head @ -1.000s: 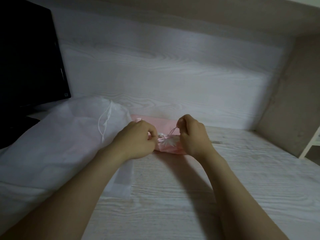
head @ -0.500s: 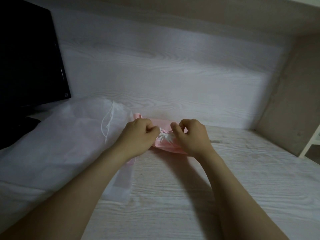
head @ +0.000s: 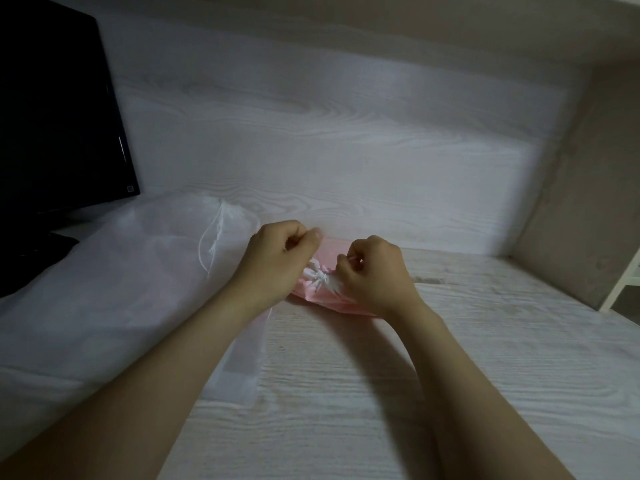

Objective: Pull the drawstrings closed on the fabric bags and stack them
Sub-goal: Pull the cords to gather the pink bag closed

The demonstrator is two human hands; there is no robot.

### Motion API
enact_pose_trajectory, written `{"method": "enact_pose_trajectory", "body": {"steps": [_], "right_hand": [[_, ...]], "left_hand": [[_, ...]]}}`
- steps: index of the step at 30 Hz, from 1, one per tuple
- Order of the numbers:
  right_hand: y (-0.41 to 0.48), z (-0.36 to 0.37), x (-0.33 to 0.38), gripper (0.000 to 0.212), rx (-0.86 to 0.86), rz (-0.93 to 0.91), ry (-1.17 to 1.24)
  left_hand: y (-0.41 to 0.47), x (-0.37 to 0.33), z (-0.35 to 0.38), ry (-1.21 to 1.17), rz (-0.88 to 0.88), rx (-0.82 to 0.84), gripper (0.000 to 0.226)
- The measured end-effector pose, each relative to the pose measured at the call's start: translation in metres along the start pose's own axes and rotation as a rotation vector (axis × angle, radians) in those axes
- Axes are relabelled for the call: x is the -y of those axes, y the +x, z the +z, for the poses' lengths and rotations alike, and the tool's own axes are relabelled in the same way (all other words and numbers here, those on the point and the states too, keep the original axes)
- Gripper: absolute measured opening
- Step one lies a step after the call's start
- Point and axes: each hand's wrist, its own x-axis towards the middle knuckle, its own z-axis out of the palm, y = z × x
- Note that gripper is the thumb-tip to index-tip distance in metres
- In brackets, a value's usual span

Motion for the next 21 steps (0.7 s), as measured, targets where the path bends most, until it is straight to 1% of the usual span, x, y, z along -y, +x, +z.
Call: {"method": "enact_pose_trajectory", "body": {"steps": [3,7,9,10,14,16,18,20,21], "right_hand": [[-0.001,-0.002,0.001,0.031,0.057,-0.060,0.030],[-0.003,-0.002,0.002,0.033,0.114,-0.120,0.054],[-0.004,-0.002,0.003,0.037,0.112,-0.138,0.060],[-0.003,-0.002,0.002,0.036,0.103,-0.140,0.054],[-0.003,0.001,0.001,0.026,0.060,-0.098,0.003],[-0.005,0.001,0.003,0.030,0.039,-0.064,-0.046],[-0.006,-0.002,0.008,0.040,-0.011,-0.058,-0.061],[-0.005,-0.006,0.014,0.041,-0.037,-0.064,0.018],[-0.005,-0.007,0.016,0.037,-0.032,-0.073,0.064]], "left_hand": [[-0.002,-0.008,-0.002,-0.283,-0.104,0.030,0.032],[-0.006,-0.018,0.000,-0.477,-0.156,0.061,0.030],[-0.005,-0.019,0.002,-0.580,-0.198,0.076,0.034],[-0.005,-0.018,0.002,-0.576,-0.205,0.083,0.036],[-0.004,-0.010,0.005,-0.383,-0.226,0.117,0.036],[-0.003,-0.006,0.006,-0.352,-0.250,0.146,0.036],[-0.003,-0.003,0.007,-0.314,-0.251,0.175,0.034],[-0.003,0.000,0.008,-0.297,-0.251,0.197,0.030],[-0.003,0.002,0.009,-0.292,-0.249,0.201,0.026]]}}
